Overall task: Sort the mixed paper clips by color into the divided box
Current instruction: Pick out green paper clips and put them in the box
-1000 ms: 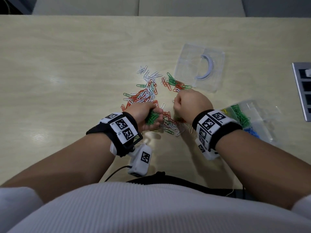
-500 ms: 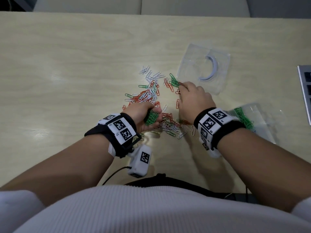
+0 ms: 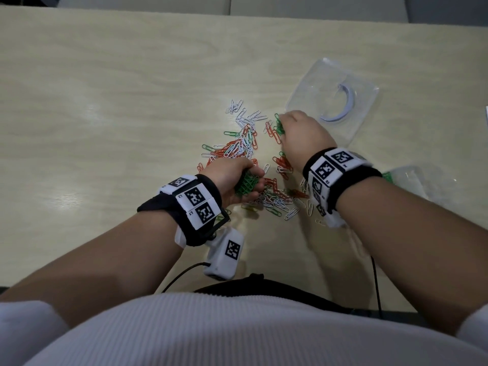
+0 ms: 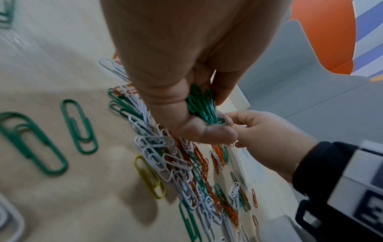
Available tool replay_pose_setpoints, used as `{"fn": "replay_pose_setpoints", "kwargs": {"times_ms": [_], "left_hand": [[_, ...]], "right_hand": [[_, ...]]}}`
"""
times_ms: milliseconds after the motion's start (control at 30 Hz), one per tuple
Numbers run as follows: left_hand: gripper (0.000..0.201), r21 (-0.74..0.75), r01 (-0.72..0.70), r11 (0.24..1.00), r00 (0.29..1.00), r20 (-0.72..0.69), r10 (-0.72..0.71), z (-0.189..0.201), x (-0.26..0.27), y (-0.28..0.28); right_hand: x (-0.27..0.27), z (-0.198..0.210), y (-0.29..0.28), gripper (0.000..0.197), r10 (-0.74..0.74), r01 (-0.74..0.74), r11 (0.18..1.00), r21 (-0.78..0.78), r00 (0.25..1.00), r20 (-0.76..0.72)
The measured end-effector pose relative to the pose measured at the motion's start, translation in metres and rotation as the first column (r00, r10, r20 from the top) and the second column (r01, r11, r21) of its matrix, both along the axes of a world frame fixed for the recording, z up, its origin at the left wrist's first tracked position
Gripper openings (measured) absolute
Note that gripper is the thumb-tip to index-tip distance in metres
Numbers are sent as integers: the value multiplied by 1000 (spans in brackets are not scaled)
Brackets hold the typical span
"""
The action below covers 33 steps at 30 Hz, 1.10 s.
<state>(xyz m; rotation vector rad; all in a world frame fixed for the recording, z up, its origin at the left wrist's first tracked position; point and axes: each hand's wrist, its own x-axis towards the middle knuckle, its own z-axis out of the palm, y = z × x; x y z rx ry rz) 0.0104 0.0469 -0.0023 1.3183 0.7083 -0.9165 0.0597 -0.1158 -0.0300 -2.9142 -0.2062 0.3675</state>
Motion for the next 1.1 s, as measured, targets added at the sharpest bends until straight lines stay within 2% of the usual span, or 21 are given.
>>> {"fn": "replay_pose_setpoints", "kwargs": {"times_ms": [233,400,567,700,800,900,967,1033,1100], "left_hand": [[33,8,-8,1000,1000,5,8,1,0,1],[33,13,-21,1000,1000,9,21,-1,3,2],[32,2,-42,999,999,11,42,-2,4,3],[35,-7,-88,996,996,0,88,-4,4,1],[32,-33,-140,990,990,-14,140,-6,5,-1],[24,-40,-166,985,986,14,166,-6,4,-1],[26,-42,-156,987,987,32,157,-5,3,1],[26,-41,-147,988,989,19,148,-4,3,3],[30,-45,-120,992,993,-21,119,-3,2,6]], "right_hand": [[14,0,3,29,31,-37,991,-131,999,-41],[16,3,-1,23,-46,37,993,-109,996,-77],[9,16,-8,14,-189,195,978,77,979,-82],[-6,29,3,11,-201,200,937,285,979,-26],[-21,39,18,7,-73,105,901,420,993,-93],[-35,44,32,10,148,-63,912,405,973,-180],[-41,45,36,15,199,-107,899,424,964,-177],[-42,42,35,12,144,-73,888,454,982,-125],[-37,35,29,11,-9,42,895,444,997,-76]]}}
